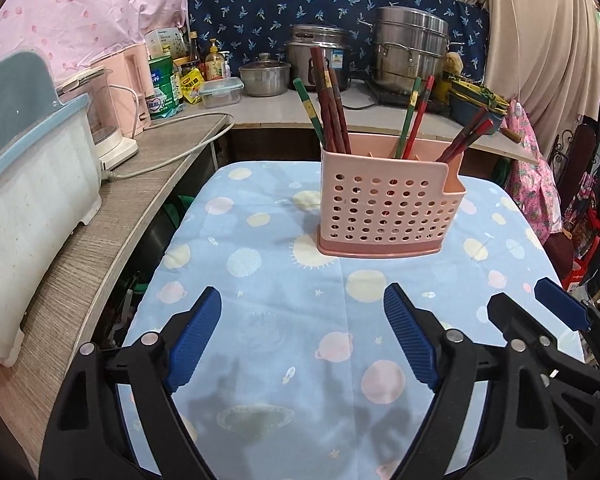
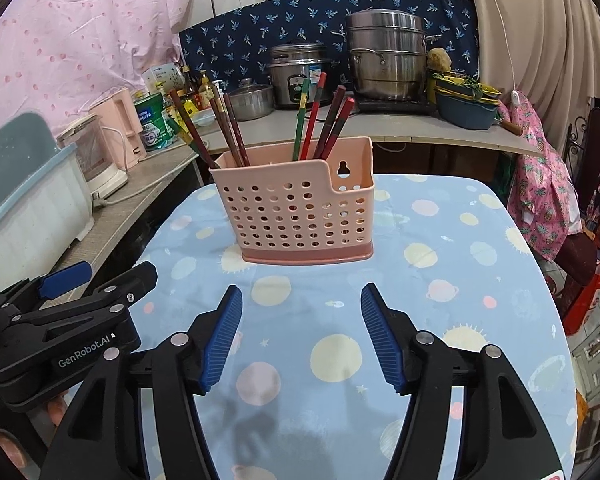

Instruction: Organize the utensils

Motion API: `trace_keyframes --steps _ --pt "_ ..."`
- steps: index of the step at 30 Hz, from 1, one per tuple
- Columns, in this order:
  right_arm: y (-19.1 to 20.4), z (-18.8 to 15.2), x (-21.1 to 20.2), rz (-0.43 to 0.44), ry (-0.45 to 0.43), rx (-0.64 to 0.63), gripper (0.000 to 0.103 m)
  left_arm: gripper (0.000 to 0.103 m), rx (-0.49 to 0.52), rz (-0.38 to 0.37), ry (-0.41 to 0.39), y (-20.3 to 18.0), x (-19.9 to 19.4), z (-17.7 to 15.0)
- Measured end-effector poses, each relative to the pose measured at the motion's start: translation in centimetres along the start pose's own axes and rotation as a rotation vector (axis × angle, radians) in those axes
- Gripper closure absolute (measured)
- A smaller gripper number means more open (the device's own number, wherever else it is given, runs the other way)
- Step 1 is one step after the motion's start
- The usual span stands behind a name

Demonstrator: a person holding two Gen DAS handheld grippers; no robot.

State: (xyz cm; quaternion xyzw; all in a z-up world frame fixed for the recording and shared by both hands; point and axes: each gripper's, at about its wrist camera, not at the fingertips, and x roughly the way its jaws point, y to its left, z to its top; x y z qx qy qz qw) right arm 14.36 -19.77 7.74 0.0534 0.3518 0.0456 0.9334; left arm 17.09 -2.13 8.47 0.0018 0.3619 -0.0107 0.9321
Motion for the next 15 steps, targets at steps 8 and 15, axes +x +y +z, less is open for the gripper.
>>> trace_keyframes --steps 8,15 --pt "-0.3 -1.0 0.6 -0.014 0.027 0.009 0.037 0.022 0.017 0.010 0.019 -0.4 0.6 -0.9" --pt "-0.6 -1.4 0.9 -0.029 0.037 0.012 0.034 0.017 0.023 0.021 0.024 -0.4 0.9 -1.3"
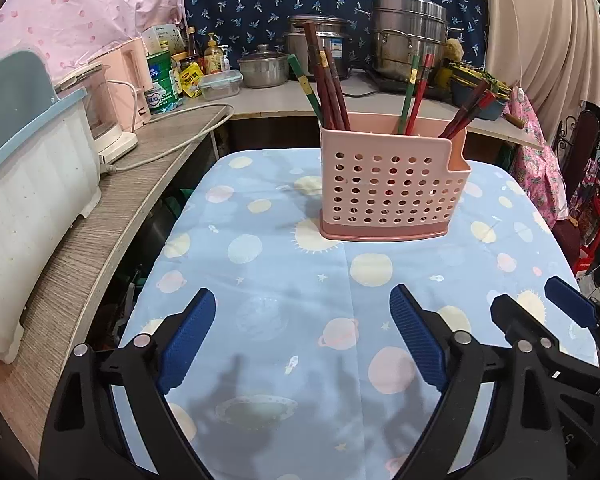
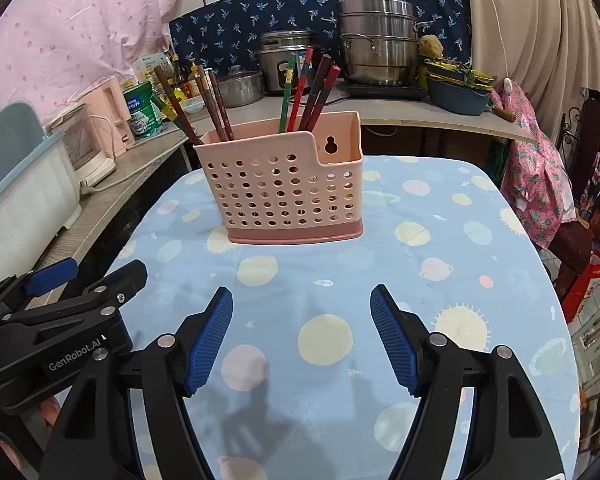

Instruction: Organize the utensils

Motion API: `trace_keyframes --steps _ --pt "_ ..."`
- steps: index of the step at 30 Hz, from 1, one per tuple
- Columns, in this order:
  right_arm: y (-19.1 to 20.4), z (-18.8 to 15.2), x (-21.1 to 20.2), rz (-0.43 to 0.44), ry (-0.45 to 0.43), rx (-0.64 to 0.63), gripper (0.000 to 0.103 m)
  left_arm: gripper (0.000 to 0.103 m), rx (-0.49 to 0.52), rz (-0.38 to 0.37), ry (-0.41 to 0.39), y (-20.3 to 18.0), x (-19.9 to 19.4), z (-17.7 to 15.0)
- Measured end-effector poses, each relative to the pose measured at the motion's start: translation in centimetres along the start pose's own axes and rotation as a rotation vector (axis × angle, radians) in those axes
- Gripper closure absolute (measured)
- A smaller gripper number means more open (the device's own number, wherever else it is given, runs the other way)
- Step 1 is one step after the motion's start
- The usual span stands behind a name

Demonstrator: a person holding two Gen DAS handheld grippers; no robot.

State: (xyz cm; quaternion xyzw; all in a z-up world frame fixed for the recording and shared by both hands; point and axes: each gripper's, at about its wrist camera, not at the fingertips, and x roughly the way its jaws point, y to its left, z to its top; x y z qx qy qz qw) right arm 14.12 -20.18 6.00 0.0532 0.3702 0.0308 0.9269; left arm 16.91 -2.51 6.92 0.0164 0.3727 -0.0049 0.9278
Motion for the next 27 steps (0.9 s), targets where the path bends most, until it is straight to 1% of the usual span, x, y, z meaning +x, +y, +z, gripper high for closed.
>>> trace_keyframes --steps 5,10,15,27 --pt "-0.3 0.0 0.1 -0.008 0.002 0.006 0.029 0.015 0.002 0.004 0.004 0.0 0.2 0.0" --pt "-0.5 0.1 0.2 -0.023 -0.002 0.001 0.022 0.012 -0.003 0.007 0.006 0.2 0.5 -0.2" --pt "-0.7 -0.1 0.4 -0.038 0.007 0.003 0.019 0.011 -0.001 0.010 0.014 0.0 0.7 -0.2" --pt "-0.9 -0.2 0.6 -0.053 0.009 -0.002 0.018 0.010 0.010 0.027 0.019 -0.3 1.2 -0.3"
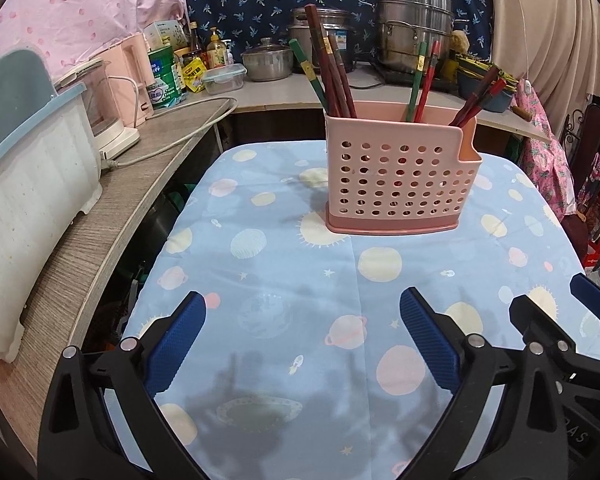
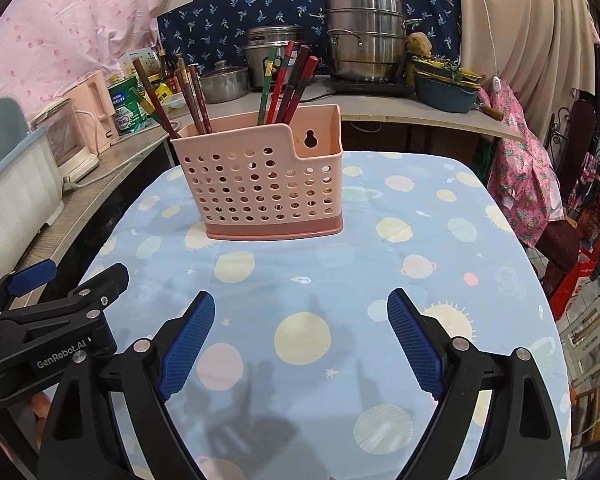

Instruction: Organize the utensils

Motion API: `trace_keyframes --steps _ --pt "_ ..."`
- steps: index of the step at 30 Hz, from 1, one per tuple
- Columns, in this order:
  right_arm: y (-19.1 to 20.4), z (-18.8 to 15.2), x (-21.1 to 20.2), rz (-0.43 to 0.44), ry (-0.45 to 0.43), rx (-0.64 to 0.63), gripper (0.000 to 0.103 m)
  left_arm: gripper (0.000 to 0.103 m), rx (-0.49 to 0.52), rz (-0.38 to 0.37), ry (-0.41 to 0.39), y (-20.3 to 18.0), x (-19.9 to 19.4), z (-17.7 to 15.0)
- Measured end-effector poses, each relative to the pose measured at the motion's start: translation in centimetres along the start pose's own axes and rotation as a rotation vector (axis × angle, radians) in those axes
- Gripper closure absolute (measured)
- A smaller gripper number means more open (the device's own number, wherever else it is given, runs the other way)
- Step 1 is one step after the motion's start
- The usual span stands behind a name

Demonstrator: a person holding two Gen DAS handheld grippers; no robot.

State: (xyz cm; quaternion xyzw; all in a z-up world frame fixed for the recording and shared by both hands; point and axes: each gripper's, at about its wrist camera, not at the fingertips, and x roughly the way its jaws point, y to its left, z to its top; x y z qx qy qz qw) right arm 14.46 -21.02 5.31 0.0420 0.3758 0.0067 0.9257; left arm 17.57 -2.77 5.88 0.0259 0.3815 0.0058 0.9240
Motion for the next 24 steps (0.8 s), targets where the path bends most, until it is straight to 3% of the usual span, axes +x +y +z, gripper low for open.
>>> trace_keyframes --steps 24 --pt "-0.31 -0.29 0.78 0.007 0.018 0.007 0.018 0.009 0.012 0.034 0.005 -0.13 0.51 0.05"
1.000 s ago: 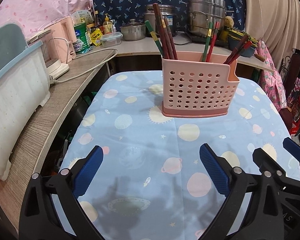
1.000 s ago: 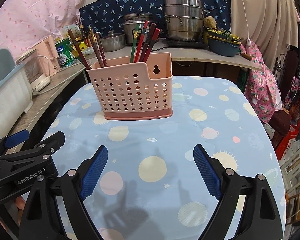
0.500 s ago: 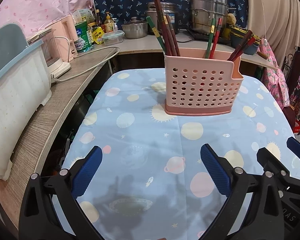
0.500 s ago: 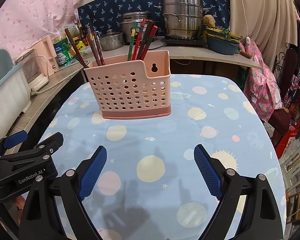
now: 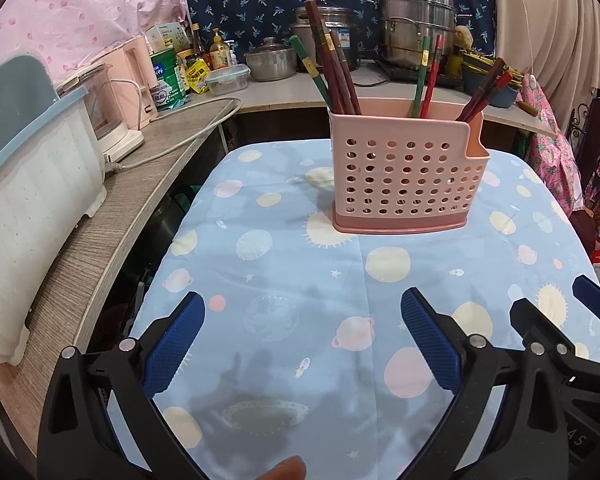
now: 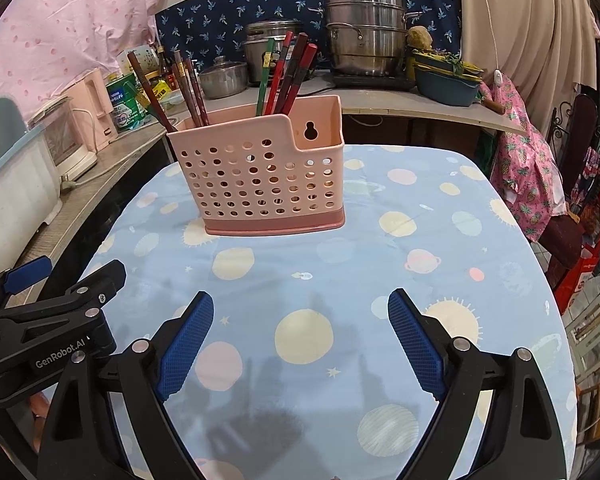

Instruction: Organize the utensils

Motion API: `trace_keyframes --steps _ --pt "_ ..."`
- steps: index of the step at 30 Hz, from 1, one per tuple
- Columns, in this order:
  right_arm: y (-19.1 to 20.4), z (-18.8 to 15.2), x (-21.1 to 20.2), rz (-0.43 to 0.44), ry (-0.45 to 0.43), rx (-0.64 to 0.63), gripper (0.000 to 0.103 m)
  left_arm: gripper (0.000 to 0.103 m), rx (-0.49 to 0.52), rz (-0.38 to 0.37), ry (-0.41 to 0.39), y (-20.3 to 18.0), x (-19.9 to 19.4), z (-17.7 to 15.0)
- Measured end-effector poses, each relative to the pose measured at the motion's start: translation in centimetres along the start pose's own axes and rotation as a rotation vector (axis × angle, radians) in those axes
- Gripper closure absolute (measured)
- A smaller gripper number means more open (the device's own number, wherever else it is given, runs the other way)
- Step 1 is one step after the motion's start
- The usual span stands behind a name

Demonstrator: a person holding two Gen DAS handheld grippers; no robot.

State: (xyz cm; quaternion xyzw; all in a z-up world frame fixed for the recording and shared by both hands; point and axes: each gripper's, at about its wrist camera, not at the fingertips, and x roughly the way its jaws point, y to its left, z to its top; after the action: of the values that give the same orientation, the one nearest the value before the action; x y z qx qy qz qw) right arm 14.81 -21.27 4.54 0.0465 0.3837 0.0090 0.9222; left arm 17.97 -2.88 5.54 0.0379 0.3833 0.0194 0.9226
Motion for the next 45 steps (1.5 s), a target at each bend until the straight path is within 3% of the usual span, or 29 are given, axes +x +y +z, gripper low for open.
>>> trace_keyframes --steps 45 --pt "-0.7 -0.1 1.2 -0.012 0.014 0.016 0.018 0.009 -0.014 0.024 0.010 0.0 1.0 0.0"
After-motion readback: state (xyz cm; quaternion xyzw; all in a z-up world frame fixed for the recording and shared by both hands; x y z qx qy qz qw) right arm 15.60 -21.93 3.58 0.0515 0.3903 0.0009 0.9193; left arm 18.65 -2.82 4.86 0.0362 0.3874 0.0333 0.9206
